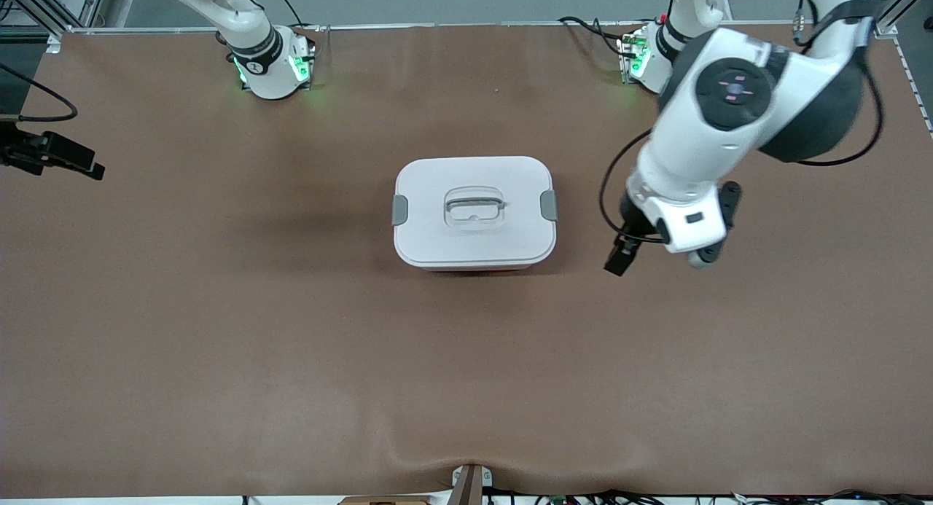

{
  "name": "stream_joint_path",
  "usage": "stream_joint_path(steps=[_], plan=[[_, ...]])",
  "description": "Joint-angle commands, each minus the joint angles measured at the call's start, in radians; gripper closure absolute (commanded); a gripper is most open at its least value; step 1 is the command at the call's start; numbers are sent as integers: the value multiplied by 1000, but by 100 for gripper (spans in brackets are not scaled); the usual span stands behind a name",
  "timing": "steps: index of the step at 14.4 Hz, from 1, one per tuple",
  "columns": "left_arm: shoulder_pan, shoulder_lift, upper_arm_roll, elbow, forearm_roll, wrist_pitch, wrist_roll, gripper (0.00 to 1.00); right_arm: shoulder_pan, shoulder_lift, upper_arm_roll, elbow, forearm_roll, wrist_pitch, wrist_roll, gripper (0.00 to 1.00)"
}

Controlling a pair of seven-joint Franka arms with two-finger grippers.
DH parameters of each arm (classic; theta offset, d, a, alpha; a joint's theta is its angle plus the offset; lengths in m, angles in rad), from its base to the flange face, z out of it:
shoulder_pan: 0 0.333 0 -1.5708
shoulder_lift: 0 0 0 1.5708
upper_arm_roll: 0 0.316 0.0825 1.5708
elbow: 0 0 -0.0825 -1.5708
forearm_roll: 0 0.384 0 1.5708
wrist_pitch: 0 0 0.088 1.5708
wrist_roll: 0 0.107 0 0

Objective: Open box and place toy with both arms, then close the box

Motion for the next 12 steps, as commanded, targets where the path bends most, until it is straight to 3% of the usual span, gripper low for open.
stream_joint_path(steps=[1,6,10,12], plan=[[59,-36,1,-5,-56,-37,163,0,-11,-2,12,13,-13,-6,11,0],[138,-71,19,-5,-110,-40,491,0,-11,-2,11,13,-13,-6,11,0],[139,-105,56,-2,-107,-133,586,0,-11,-2,12,13,-13,-6,11,0],[139,-119,76,20,-98,-207,738,0,-11,-2,12,13,-13,-6,11,0]])
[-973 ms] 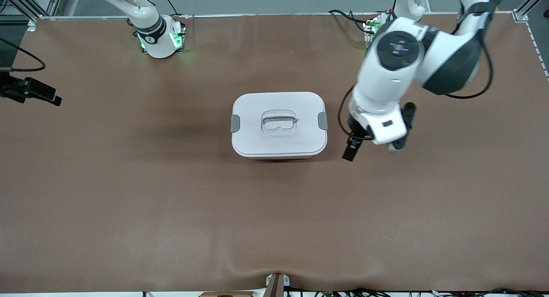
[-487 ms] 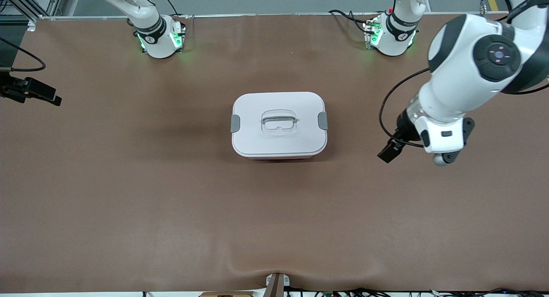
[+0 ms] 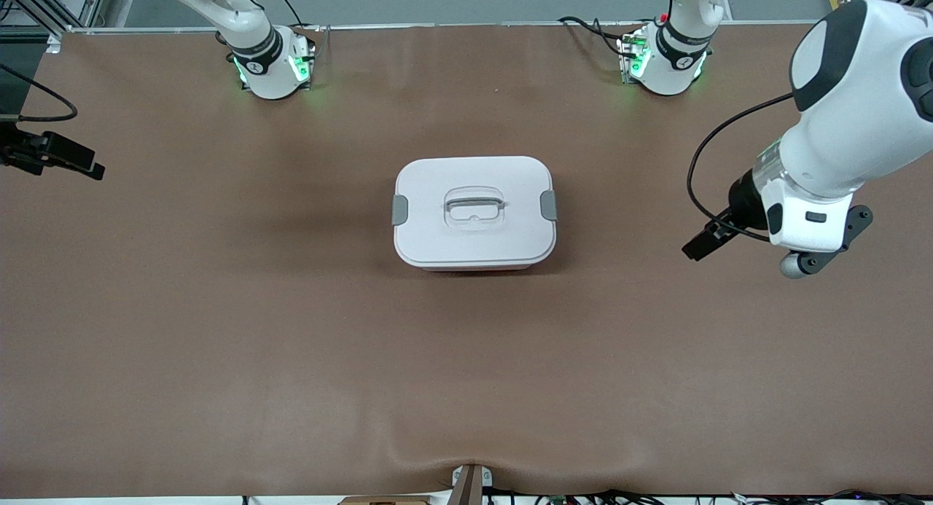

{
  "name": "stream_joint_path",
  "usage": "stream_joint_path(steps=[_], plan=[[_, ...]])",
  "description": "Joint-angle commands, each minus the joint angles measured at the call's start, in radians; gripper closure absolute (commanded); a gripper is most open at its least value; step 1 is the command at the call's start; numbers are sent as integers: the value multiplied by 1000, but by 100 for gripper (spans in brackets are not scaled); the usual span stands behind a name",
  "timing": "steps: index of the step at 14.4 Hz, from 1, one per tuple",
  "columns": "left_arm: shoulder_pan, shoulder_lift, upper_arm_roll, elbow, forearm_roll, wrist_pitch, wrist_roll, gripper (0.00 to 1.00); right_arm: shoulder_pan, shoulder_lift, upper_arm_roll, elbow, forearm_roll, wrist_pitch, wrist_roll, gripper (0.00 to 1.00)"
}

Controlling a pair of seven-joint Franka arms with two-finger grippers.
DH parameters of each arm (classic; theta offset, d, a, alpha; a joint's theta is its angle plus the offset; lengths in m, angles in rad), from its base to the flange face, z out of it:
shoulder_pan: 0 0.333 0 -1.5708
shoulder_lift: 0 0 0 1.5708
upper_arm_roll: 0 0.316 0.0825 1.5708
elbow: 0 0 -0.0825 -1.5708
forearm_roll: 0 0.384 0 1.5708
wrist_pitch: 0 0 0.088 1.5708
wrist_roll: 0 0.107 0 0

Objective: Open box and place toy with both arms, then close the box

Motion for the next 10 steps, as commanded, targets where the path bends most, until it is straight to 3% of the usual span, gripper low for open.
stream_joint_path(steps=[1,10], plan=[[-1,-35,26,26,-3,-99,155,0,-11,-2,12,13,-13,-6,11,0],[-4,-126,132,26,1,-237,387,0,-11,-2,12,13,-13,-6,11,0]])
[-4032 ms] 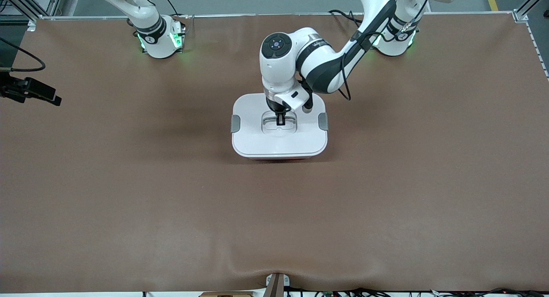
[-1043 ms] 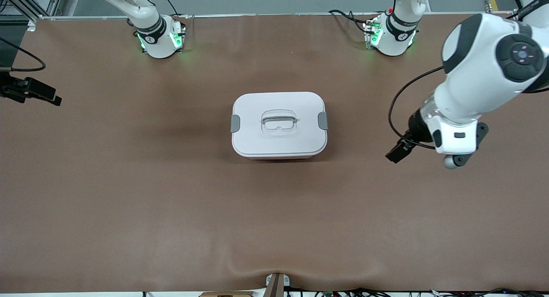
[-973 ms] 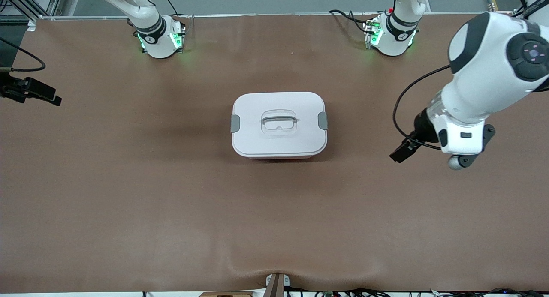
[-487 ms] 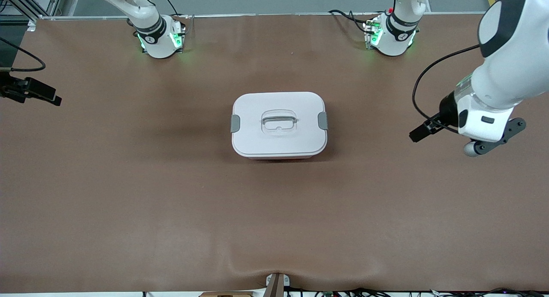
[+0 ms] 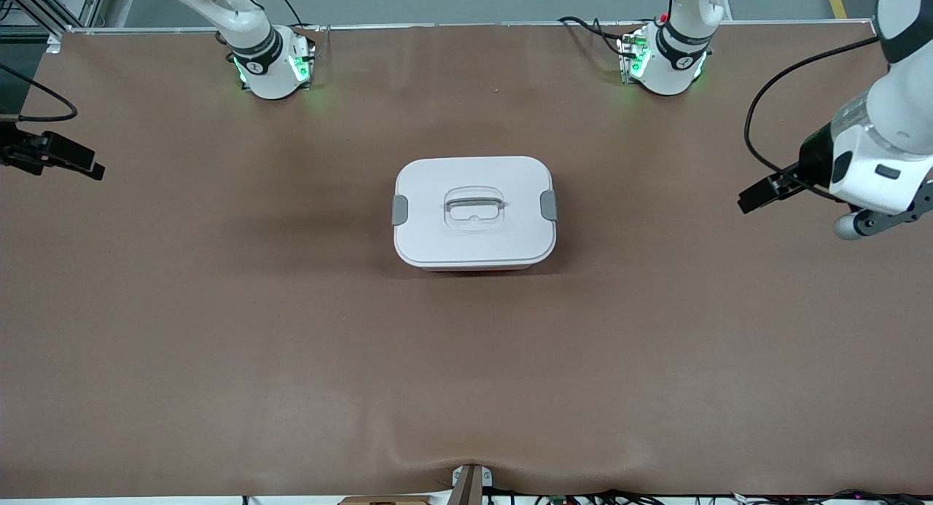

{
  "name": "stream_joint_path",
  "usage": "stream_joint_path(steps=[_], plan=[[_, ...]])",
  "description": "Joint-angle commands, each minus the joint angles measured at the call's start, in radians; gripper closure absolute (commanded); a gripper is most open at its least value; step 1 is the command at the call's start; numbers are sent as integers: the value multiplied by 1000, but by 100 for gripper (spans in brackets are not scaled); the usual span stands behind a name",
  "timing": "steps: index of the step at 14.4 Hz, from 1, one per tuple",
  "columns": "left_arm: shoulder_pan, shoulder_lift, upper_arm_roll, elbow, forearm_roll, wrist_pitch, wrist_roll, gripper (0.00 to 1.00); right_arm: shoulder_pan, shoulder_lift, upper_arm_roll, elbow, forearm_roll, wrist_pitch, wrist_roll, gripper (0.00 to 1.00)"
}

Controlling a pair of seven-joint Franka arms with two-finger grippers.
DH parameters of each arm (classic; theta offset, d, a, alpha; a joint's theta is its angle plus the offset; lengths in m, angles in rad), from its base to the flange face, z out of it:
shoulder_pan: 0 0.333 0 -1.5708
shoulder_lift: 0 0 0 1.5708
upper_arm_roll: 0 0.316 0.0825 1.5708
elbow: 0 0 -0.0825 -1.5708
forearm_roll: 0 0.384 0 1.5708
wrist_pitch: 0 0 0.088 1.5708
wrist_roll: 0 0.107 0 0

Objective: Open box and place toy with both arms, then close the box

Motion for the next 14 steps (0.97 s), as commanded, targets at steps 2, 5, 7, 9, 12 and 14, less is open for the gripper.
stream_joint_path(steps=[2,5,7,9,12,14], plan=[[-3,-58,45,-3,1,-84,129,0,-11,-2,12,13,-13,-5,11,0],[-3,-80,97,-6,1,-116,251,0,-11,-2,12,13,-13,-5,11,0],[-3,-99,111,-8,1,-156,277,0,-11,-2,12,13,-13,-5,11,0],[-3,-124,111,-9,1,-190,280,0,-11,-2,12,13,-13,-5,11,0],[-3,-155,116,-27,1,-221,282,0,-11,-2,12,13,-13,-5,11,0],[-3,-181,125,-53,0,-213,289,0,-11,-2,12,13,-13,-5,11,0]])
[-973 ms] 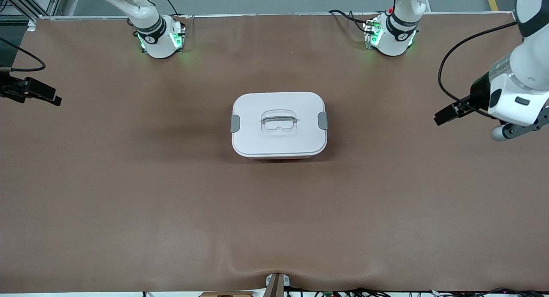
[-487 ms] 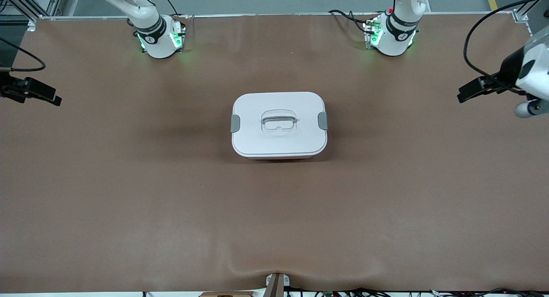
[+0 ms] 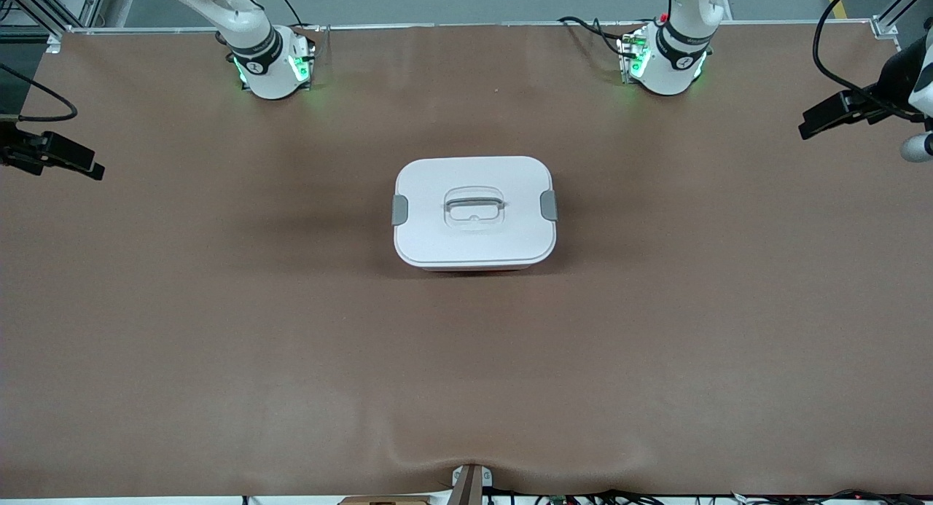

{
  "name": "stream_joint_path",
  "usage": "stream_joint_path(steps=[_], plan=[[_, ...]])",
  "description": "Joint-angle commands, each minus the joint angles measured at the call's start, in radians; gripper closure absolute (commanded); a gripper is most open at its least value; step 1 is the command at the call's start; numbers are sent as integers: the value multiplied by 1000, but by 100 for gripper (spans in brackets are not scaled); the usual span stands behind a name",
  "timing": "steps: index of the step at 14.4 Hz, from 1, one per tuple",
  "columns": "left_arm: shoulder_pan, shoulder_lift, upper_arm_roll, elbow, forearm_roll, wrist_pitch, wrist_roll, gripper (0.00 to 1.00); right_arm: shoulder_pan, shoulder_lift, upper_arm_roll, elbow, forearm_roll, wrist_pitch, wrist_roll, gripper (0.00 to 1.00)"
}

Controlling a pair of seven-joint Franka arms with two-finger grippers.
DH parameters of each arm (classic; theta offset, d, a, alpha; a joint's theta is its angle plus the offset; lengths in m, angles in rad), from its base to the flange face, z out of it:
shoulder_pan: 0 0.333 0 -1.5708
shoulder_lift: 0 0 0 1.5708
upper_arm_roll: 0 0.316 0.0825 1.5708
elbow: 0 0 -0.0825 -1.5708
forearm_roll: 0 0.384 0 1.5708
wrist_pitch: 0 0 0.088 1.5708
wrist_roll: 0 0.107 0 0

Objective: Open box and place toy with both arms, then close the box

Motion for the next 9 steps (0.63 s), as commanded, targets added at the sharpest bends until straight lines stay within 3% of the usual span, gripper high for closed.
stream_joint_path(steps=[1,9], plan=[[-2,-46,15,-45,-1,5,40,0,-11,-2,12,12,-13,-5,11,0],[-1,-42,33,-76,-7,146,154,0,-11,-2,12,12,-13,-5,11,0]])
